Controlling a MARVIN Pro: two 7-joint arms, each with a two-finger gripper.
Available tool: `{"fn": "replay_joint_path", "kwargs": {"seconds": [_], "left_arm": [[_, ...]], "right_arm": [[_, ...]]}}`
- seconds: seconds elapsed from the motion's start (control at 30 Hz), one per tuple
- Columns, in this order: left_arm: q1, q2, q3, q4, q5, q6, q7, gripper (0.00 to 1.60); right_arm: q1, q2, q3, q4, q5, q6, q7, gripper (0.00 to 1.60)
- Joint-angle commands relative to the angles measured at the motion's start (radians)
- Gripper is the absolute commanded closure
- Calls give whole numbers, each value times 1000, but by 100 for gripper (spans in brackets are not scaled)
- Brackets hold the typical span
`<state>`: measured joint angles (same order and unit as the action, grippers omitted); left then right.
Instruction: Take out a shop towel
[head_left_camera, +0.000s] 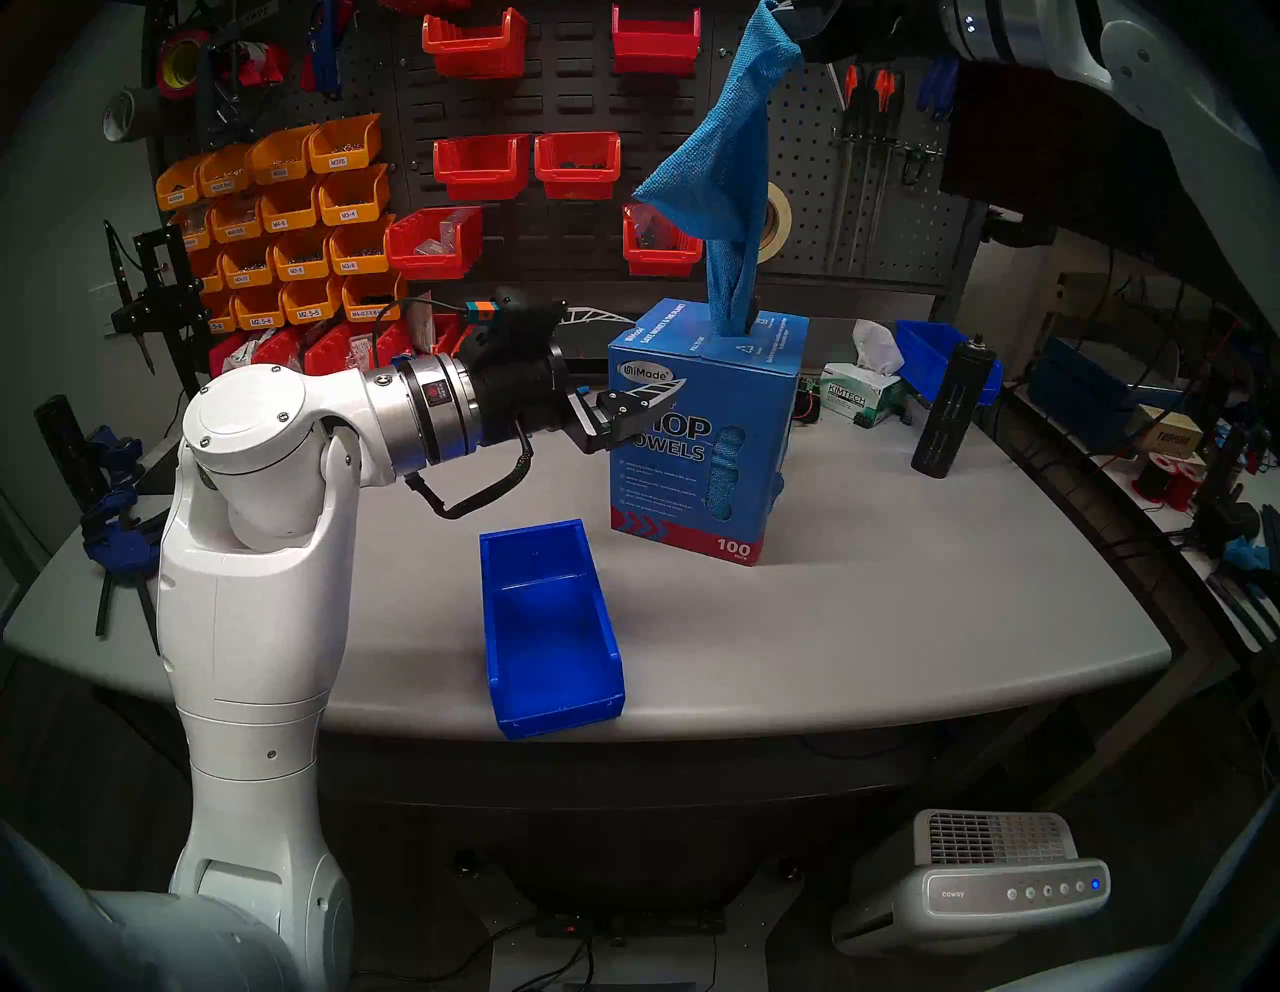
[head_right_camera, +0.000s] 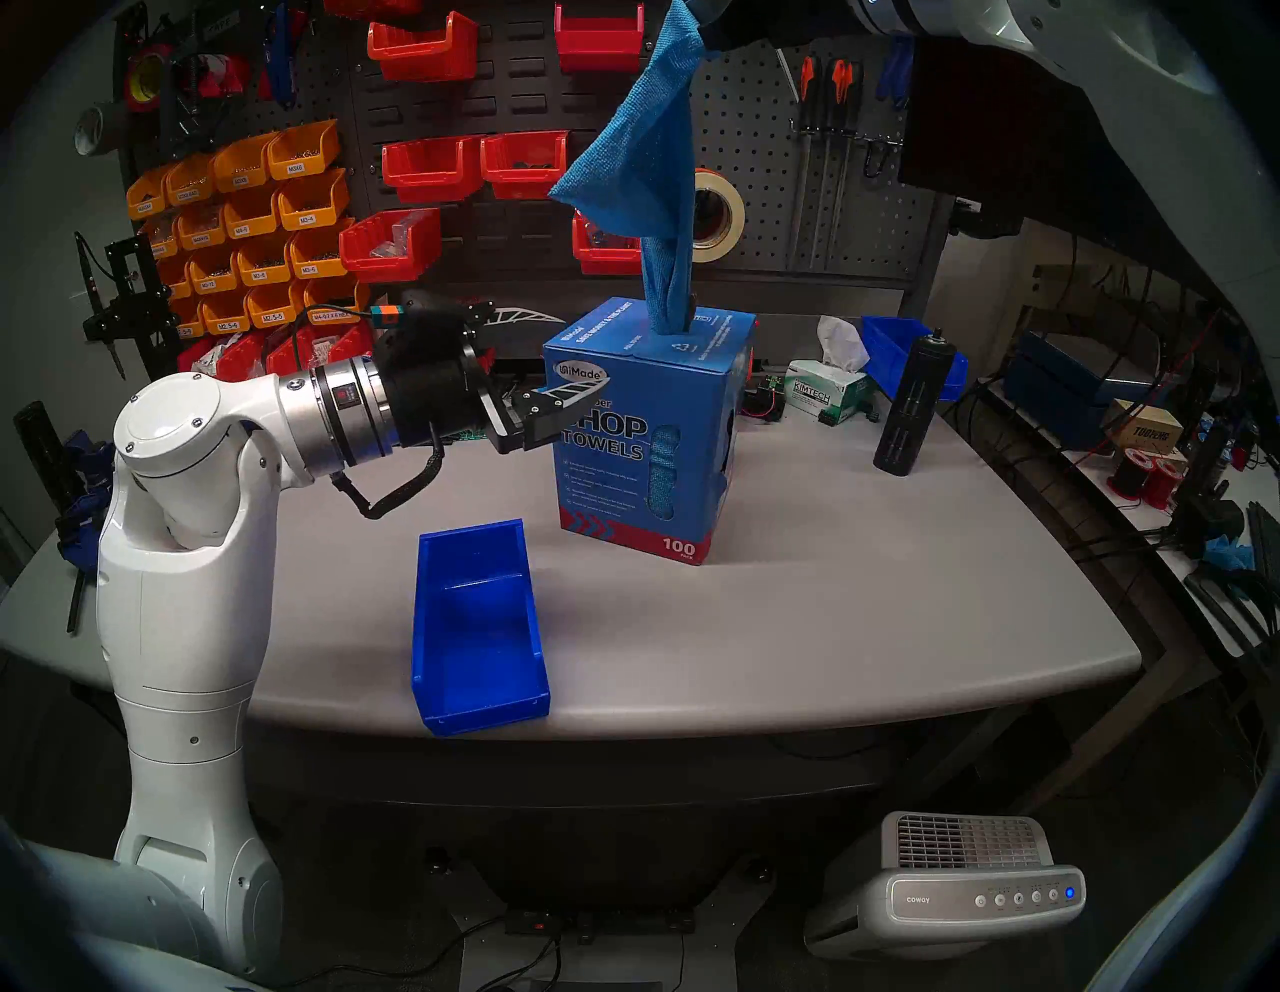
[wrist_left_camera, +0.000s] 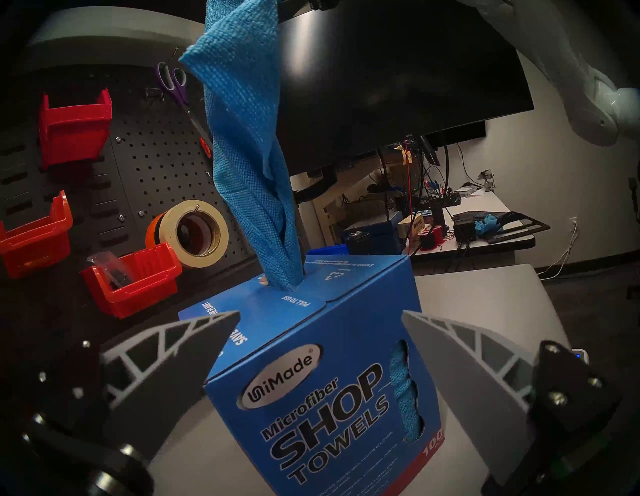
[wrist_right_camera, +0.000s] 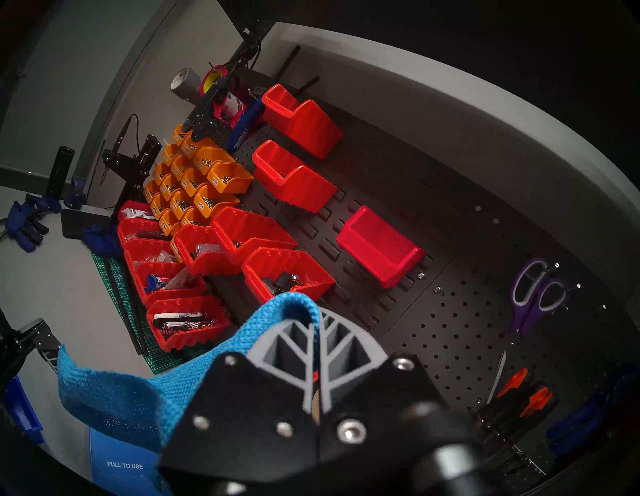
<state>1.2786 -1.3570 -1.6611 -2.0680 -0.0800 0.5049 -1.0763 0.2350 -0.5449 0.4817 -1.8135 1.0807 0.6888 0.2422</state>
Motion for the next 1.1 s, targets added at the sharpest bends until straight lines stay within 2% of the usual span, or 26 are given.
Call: {"fn": "replay_joint_path", "kwargs": {"seconds": [0.0, 0.27, 0.3, 0.43, 0.6, 1.07], "left_arm": [[-67, -8, -5, 2, -15, -3, -1, 0], [-152, -46, 40, 58, -22, 28, 8, 0], [-134, -56, 42, 46, -24, 26, 25, 0], [-191, -60, 79, 88, -13, 42, 22, 0], [-207, -66, 107, 102, -5, 49, 32, 0], [-229, -68, 134, 126, 2, 67, 56, 0]], "right_arm": [[27, 21, 34, -19, 5, -5, -13, 160], [42, 21, 43, -27, 7, 0, -13, 160], [45, 19, 44, -26, 6, 1, -12, 160], [54, 17, 49, -29, 5, 6, -10, 160], [71, 8, 57, -25, 3, 15, -7, 160], [105, -13, 73, -16, 2, 52, 13, 160]]}}
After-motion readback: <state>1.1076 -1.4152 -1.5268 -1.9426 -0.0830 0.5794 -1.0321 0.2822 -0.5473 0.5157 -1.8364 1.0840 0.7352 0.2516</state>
